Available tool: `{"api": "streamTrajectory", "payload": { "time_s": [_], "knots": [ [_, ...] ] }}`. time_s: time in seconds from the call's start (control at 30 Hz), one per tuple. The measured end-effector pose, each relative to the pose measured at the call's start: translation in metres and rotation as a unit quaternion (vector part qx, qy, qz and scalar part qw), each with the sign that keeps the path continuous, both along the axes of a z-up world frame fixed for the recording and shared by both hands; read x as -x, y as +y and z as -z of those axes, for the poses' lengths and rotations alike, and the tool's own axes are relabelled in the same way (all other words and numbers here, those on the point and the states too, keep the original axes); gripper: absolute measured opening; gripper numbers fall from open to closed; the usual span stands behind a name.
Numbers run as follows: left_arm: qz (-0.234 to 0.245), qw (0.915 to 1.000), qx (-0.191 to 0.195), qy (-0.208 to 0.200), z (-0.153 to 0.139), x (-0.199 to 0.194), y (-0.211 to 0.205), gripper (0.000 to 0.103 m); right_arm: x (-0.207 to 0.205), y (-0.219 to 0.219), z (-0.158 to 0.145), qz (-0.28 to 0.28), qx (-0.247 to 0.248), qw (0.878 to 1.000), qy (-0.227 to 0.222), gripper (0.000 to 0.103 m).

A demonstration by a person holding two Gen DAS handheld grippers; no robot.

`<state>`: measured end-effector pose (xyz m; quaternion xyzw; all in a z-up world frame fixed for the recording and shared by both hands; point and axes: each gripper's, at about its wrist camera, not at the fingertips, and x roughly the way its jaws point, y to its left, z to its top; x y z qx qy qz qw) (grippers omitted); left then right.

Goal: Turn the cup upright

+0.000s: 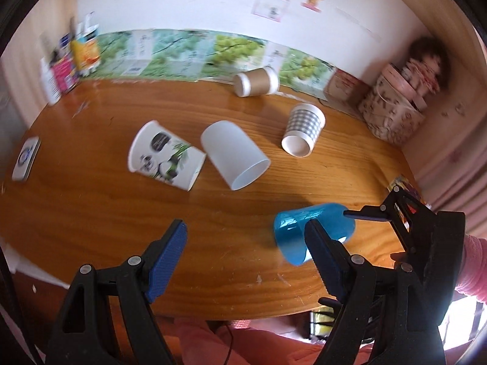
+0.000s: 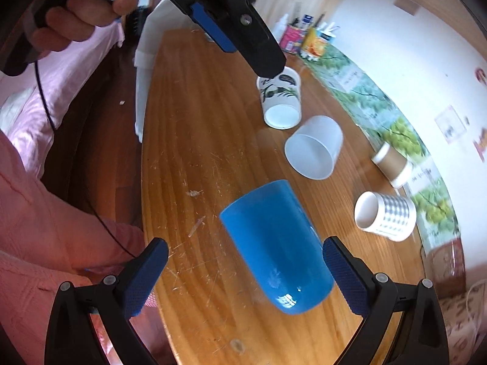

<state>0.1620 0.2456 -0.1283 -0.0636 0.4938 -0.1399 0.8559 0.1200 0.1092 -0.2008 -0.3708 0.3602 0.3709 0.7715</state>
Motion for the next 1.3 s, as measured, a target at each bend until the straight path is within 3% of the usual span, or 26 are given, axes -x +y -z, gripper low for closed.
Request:
{"api": "streamTrajectory", "payload": {
  "time_s": [0.27,0.5,0.63,1.3],
  "knots": [
    [-0.087,0.9947,0.052,0.016,0.017,0.018,0.017,0.082,-0.017,0.006,0.007,-0.032,0.029,0.999,0.027,0.101],
    [-0.105,0.9919,0.072,-0.005,0.016,0.023,0.017,0.082,-0.018,0.015,0.016,-0.081,0.057,0.994,0.053,0.091],
    [-0.131,0.9858,0.104,-0.018,0.015,0.025,0.023,0.082,-0.020,0.019,0.021,-0.094,0.067,0.991,0.069,0.088],
    [-0.169,0.9810,0.085,-0.044,0.003,0.036,0.041,0.082,-0.038,0.033,0.026,-0.089,0.076,0.990,0.079,0.083]
  ]
}}
